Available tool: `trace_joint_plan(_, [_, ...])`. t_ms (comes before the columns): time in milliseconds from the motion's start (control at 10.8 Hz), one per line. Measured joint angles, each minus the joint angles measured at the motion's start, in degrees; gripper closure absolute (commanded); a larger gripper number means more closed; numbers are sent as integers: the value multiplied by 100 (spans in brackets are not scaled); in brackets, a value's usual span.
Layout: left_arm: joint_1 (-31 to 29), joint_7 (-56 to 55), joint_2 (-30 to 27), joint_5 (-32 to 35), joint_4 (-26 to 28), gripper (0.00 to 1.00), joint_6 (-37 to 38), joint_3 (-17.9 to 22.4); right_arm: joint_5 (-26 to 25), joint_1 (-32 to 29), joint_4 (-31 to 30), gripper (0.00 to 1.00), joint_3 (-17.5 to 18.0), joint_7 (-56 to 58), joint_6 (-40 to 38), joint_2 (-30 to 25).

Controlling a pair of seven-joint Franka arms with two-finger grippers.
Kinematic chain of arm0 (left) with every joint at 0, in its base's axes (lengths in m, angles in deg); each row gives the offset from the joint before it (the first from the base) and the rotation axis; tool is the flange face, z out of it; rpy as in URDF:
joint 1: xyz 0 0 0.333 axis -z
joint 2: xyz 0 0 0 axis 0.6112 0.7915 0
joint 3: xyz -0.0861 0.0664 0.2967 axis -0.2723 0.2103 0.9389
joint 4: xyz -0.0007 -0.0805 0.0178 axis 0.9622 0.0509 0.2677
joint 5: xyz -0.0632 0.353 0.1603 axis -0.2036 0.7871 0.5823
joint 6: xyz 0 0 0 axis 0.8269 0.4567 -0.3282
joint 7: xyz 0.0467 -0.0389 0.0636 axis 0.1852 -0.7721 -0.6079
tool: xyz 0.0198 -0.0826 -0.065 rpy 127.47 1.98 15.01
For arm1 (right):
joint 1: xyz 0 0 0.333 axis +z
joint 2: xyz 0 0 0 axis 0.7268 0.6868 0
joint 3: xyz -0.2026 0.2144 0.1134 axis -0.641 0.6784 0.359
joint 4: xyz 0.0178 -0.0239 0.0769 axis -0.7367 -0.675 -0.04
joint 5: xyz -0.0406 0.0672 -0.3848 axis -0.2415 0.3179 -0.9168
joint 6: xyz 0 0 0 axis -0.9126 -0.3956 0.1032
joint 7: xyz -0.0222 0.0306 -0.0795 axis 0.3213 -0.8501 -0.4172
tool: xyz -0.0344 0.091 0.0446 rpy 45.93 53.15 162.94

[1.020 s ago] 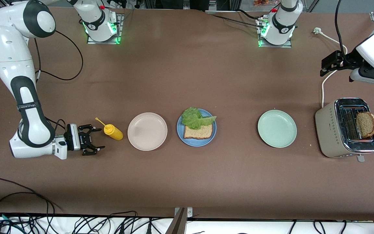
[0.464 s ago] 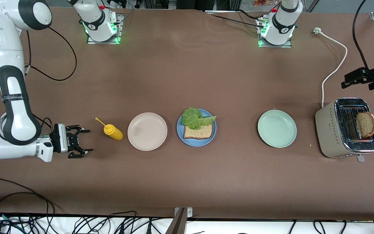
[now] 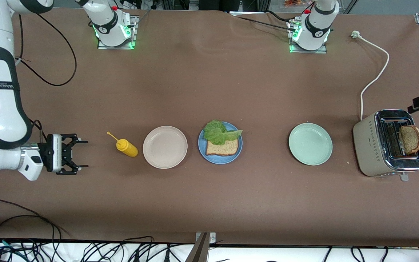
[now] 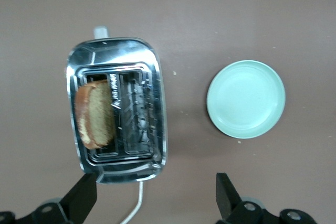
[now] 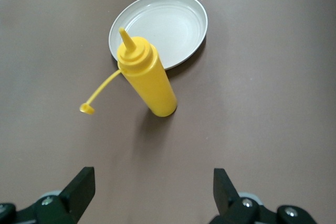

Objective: Make sandwich in blue plate with both arms

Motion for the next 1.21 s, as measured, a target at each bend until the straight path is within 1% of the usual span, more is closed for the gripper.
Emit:
trace_joint_plan(185, [-221,260,195,0,-17,0,-228,0,-9,161,-100,0,-280,-657,-224,-290])
trace_joint_plan(278, [-267,274,266,0,-29,0,-336,-1,-42,213,-109,0,-362,-1016,-251,-395])
trace_joint_plan(556, [-422,297,502,317,-41,0,-594,-2,-281,282,-122,0,-435,-2461,-272,-827])
trace_joint_plan(742, [-449,308,765,612,-42,0,-792,-4,-555,426,-133,0,-487,-3554,-295,-1165])
trace_joint_plan(927, [-450,310,1006,673,-42,0,-822,-10,-805,589,-213,0,-503,-4778,-310,-1514])
trace_joint_plan(1206, [-504,310,1323,675,-43,0,-1136,-11,-1302,862,-423,0,-510,-6406,-325,-2087])
